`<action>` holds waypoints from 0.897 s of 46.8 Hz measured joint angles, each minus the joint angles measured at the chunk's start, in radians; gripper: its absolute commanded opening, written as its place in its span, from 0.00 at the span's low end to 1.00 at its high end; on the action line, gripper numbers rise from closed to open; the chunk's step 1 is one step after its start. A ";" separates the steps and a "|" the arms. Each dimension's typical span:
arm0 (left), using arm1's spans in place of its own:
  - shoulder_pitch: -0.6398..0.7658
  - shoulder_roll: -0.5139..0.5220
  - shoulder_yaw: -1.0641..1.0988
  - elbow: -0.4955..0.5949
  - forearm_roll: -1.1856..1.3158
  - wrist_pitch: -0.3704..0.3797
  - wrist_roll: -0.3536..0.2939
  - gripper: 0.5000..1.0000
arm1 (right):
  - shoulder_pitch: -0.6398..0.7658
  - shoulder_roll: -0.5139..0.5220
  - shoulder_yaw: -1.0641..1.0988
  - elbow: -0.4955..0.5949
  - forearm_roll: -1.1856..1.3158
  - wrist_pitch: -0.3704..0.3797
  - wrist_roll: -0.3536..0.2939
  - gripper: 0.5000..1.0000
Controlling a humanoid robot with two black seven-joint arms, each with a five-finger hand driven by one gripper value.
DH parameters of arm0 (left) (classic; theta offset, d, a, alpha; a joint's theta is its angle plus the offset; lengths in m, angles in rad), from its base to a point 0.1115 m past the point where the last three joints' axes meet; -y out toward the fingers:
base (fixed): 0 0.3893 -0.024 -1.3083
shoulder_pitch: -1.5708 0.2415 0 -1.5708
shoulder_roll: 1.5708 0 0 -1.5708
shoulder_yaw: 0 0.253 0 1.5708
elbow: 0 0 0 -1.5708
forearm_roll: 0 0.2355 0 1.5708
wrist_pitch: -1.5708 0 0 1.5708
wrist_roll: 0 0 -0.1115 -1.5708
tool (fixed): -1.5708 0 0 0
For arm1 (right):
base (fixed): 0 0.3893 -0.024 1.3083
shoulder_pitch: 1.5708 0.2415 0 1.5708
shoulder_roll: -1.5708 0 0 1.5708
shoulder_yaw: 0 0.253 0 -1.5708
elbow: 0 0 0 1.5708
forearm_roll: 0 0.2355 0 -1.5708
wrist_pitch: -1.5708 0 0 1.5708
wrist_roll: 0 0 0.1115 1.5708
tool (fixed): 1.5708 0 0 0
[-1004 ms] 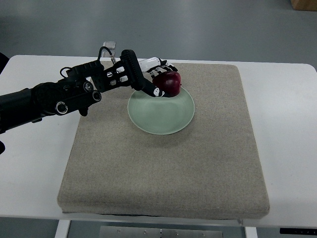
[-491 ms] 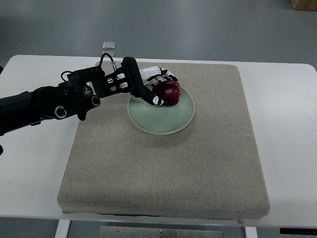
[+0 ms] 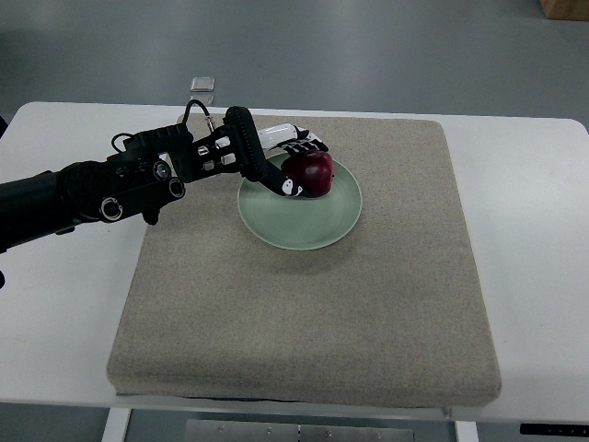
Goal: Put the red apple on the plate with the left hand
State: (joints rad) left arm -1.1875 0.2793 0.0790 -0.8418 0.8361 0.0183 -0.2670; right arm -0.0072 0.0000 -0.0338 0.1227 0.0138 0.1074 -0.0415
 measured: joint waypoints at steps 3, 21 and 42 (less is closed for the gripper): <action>0.000 0.000 -0.001 0.000 0.000 0.000 -0.001 0.92 | 0.000 0.000 0.000 0.000 0.000 0.000 0.000 0.86; 0.005 -0.001 -0.005 0.027 -0.004 0.001 0.000 0.93 | 0.000 0.000 0.000 0.000 0.000 0.000 0.000 0.86; 0.005 0.000 -0.020 0.242 -0.025 0.015 -0.001 0.93 | 0.000 0.000 0.000 0.000 0.000 0.000 0.000 0.86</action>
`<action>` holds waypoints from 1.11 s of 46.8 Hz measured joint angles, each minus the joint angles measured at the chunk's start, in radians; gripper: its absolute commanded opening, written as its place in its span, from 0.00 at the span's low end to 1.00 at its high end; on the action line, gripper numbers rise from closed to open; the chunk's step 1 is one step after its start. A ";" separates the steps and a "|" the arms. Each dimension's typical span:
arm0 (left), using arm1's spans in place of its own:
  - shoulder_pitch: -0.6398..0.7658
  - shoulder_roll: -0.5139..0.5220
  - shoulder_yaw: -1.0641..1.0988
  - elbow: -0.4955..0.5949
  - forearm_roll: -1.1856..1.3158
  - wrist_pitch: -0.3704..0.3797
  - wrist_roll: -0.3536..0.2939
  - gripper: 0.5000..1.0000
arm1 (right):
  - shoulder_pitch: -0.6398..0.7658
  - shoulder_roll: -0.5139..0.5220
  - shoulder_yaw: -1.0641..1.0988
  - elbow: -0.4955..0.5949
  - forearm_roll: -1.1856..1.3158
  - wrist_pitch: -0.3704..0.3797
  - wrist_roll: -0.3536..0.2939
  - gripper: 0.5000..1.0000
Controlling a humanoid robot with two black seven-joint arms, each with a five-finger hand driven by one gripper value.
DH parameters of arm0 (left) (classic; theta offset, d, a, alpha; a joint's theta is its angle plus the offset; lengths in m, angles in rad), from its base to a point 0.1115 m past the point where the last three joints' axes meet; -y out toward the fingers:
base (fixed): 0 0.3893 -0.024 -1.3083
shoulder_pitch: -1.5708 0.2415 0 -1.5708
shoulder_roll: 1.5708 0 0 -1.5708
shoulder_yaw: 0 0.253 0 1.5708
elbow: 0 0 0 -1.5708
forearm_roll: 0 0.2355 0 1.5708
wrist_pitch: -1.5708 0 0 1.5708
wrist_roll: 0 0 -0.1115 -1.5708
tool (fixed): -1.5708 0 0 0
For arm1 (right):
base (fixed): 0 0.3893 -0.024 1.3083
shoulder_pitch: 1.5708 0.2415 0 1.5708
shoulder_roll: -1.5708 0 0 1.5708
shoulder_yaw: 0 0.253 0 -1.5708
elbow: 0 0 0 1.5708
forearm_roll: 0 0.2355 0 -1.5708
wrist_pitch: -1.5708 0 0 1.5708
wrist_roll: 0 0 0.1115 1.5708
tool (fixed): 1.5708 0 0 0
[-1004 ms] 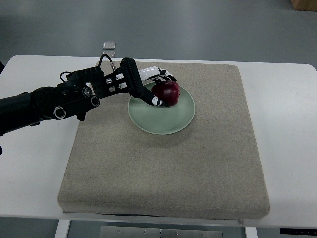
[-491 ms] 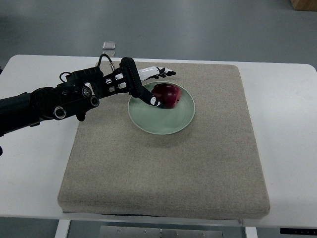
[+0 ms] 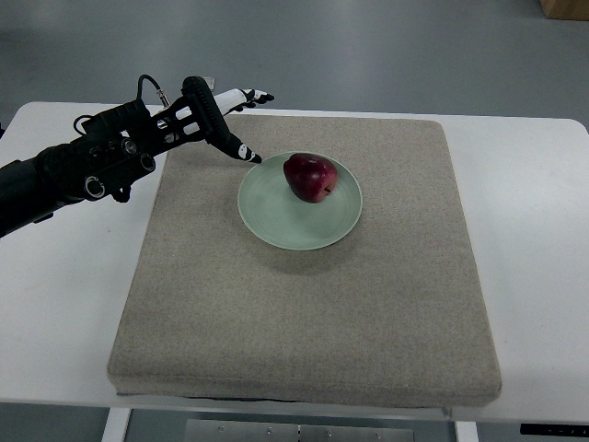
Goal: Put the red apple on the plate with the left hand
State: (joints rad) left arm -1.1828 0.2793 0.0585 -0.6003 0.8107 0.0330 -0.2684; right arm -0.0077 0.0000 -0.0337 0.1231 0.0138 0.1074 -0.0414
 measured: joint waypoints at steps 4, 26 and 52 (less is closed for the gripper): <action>0.000 0.000 -0.016 0.027 -0.009 0.001 0.000 0.93 | 0.000 0.000 0.000 0.000 0.000 0.000 0.000 0.86; -0.005 -0.015 -0.149 0.180 -0.357 0.000 0.003 0.93 | 0.000 0.000 0.000 0.000 0.000 0.000 0.000 0.86; -0.015 -0.048 -0.230 0.277 -1.025 -0.038 0.055 0.90 | 0.000 0.000 0.000 0.000 0.000 0.000 0.000 0.86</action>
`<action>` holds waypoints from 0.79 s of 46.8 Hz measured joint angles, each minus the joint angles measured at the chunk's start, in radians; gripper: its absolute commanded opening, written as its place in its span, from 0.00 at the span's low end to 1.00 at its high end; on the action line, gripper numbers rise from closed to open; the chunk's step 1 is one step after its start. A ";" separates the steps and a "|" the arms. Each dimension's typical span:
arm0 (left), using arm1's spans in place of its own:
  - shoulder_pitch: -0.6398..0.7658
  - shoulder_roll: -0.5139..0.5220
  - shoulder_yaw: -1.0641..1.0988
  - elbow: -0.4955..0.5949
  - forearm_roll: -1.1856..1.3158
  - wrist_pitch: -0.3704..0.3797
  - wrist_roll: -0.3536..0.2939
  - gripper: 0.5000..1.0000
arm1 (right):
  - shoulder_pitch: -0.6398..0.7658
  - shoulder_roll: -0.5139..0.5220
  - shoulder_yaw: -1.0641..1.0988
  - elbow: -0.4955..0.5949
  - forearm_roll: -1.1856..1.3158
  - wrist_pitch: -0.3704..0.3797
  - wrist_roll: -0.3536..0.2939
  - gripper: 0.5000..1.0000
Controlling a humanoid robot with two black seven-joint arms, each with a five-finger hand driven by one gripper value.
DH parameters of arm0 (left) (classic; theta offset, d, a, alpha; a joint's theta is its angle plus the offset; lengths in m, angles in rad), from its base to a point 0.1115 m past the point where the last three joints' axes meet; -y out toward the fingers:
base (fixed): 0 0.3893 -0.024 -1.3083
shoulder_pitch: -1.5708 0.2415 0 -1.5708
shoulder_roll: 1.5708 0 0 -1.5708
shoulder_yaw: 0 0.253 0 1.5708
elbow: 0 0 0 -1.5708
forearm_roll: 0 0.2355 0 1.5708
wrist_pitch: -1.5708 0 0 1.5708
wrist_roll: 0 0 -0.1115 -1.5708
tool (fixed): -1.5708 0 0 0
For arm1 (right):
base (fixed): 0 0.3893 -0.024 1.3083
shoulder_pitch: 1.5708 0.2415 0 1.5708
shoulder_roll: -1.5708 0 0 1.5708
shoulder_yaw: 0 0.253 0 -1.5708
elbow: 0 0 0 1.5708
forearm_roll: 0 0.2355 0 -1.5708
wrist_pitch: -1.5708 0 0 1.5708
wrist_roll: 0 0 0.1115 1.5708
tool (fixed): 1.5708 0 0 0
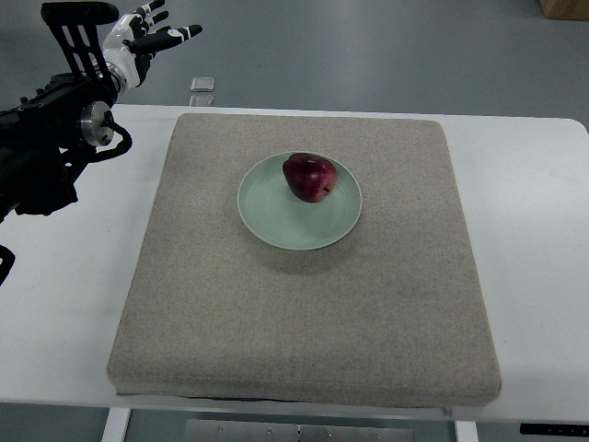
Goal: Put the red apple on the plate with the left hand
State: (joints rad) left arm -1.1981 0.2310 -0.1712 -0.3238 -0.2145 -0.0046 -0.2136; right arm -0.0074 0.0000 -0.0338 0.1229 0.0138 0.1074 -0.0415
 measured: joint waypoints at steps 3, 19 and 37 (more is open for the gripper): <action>0.000 -0.007 -0.007 0.031 -0.039 -0.070 -0.001 0.90 | 0.001 0.000 0.000 0.001 0.000 0.000 0.000 0.86; 0.031 -0.047 -0.026 0.162 -0.153 -0.416 -0.014 0.90 | 0.000 0.000 0.000 0.000 0.000 0.000 0.000 0.86; 0.089 -0.050 -0.075 0.126 -0.181 -0.499 -0.020 0.90 | 0.000 0.000 0.000 0.000 0.000 0.000 0.000 0.86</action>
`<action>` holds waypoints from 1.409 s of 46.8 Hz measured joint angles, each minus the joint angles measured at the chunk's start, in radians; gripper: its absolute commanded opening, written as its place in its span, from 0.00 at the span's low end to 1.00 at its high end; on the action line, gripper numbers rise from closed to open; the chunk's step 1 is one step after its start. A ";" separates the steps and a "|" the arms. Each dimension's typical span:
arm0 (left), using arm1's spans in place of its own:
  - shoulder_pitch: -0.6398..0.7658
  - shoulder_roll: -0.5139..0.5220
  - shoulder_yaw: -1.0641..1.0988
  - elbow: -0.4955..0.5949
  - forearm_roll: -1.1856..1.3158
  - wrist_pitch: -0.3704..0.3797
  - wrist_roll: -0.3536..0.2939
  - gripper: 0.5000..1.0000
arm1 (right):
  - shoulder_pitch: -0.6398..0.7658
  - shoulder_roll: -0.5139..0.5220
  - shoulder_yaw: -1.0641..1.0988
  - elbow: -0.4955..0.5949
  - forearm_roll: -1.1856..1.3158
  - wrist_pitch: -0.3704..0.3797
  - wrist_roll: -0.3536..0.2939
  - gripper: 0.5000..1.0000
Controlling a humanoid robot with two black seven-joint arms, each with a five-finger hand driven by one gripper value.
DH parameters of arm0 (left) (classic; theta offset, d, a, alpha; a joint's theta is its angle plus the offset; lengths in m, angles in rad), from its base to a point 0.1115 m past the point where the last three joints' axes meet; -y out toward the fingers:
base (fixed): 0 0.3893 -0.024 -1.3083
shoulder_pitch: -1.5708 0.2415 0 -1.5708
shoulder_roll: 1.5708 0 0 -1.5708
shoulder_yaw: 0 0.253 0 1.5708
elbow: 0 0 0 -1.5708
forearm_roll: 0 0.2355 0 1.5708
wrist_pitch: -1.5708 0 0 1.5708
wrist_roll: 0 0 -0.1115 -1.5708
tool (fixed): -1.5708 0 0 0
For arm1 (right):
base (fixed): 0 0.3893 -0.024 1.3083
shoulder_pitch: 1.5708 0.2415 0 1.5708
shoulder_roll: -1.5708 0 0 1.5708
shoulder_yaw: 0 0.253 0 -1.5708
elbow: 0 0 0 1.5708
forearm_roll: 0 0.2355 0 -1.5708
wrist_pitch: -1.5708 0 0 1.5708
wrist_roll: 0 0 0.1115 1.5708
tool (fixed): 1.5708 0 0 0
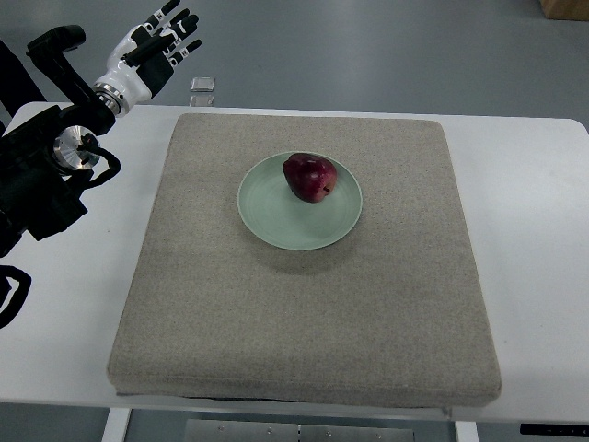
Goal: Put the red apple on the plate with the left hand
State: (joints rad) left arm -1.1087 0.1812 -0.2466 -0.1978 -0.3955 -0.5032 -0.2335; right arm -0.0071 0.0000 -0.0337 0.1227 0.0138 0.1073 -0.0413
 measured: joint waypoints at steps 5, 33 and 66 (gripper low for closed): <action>0.014 0.014 0.000 -0.087 0.001 0.004 -0.008 0.90 | 0.000 0.000 0.000 0.000 0.000 0.000 0.000 0.86; 0.024 0.025 -0.041 -0.071 0.013 0.002 -0.018 0.93 | 0.000 0.000 0.000 0.000 0.000 0.000 0.000 0.86; 0.024 0.026 -0.042 -0.067 0.014 -0.024 -0.018 0.93 | -0.001 0.000 0.001 0.002 0.004 0.009 0.000 0.86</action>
State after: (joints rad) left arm -1.0842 0.2076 -0.2884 -0.2643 -0.3819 -0.5268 -0.2516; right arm -0.0077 0.0000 -0.0324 0.1243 0.0175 0.1160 -0.0414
